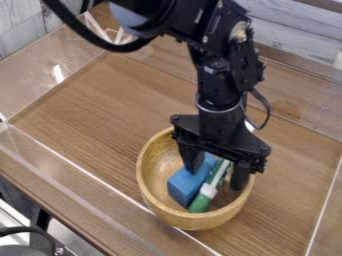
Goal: Remove the green marker from inside the brown bowl and put it on the table
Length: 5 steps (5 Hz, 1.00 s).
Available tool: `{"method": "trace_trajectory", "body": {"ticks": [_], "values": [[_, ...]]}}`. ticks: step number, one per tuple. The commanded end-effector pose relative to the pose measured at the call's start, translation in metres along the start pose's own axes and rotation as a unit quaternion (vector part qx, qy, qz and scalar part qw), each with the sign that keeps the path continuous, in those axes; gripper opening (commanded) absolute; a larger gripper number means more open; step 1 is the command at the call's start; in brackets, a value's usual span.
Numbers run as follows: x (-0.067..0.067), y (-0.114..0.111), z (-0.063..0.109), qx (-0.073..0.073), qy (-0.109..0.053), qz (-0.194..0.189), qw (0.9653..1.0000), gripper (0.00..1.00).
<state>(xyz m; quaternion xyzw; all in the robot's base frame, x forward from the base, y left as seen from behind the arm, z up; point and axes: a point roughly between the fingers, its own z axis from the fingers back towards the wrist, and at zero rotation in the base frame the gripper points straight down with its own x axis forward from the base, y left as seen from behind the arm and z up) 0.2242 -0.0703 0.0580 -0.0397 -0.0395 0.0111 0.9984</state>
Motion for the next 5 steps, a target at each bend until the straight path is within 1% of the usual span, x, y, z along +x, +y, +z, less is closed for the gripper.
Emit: {"method": "trace_trajectory", "body": {"ticks": [1, 5], "values": [[0.0053, -0.0036, 0.0063, -0.008, -0.02, -0.007, 0.9997, 1.0], [0.0062, -0.0014, 0.0054, -0.014, -0.035, -0.019, 0.9991, 1.0]]}}
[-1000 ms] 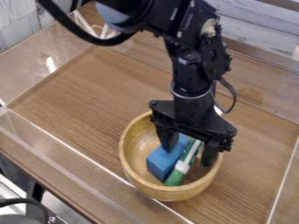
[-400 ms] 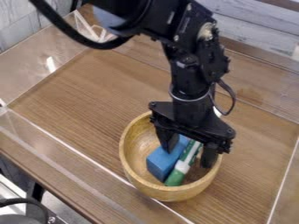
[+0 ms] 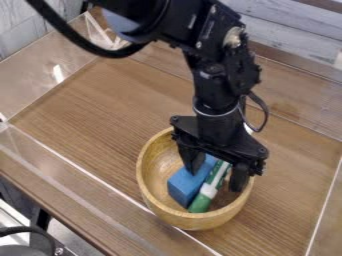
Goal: Remove the green marker from inside the brown bowl and put it on the table
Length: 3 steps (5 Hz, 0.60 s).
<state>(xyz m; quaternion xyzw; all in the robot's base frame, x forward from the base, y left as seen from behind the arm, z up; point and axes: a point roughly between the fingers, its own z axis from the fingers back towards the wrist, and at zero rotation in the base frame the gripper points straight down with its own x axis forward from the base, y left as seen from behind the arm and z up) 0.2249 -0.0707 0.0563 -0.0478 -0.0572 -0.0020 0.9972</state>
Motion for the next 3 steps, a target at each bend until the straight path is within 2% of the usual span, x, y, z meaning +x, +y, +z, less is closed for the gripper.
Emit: {"method": "trace_trajectory", "body": {"ticks": [1, 3], "values": [[0.0064, -0.0004, 0.007, -0.005, -0.021, -0.009, 0.9997, 1.0], [0.0074, 0.001, 0.0071, -0.004, -0.026, -0.015, 0.9995, 1.0]]}}
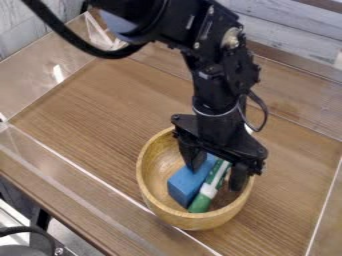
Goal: Remove the green marker from inside the brown bowl and put it on the table
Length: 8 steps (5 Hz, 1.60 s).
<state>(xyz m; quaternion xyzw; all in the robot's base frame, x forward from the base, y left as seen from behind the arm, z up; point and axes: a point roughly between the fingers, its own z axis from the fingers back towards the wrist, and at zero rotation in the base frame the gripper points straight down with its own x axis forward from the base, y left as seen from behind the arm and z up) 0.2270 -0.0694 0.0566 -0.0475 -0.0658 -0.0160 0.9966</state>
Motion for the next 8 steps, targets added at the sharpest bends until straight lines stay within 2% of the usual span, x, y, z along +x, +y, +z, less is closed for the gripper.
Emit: {"method": "trace_trajectory", "body": {"ticks": [1, 2, 3, 8], "values": [[0.004, 0.001, 0.002, -0.004, -0.019, -0.001, 0.9998, 1.0], [0.003, 0.002, -0.002, -0.004, -0.02, 0.0, 0.9998, 1.0], [0.002, 0.002, -0.006, -0.005, -0.02, 0.0, 0.9998, 0.0], [-0.002, 0.007, 0.016, -0.011, -0.021, -0.005, 0.9997, 0.0]]}}
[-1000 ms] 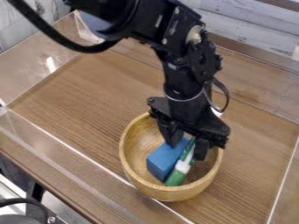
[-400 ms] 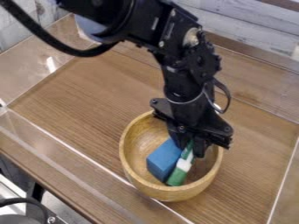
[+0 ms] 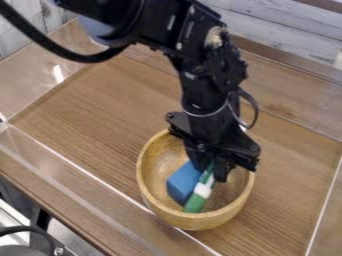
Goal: Remove the green marker from inside the brown bowl and put it on the table
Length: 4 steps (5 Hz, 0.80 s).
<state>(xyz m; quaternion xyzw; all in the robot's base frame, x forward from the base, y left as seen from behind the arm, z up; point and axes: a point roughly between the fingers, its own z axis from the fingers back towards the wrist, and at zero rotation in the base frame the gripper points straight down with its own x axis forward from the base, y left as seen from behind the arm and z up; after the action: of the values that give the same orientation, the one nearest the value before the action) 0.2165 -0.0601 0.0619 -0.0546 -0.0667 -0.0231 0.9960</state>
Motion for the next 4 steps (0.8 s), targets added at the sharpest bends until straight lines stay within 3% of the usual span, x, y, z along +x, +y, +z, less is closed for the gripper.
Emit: {"method": "trace_trajectory", "body": {"ticks": [1, 4], "values": [[0.007, 0.0, 0.014, -0.005, -0.021, 0.001, 0.9998, 0.0], [0.005, 0.003, 0.025, -0.008, -0.021, 0.0, 0.9997, 0.0]]}}
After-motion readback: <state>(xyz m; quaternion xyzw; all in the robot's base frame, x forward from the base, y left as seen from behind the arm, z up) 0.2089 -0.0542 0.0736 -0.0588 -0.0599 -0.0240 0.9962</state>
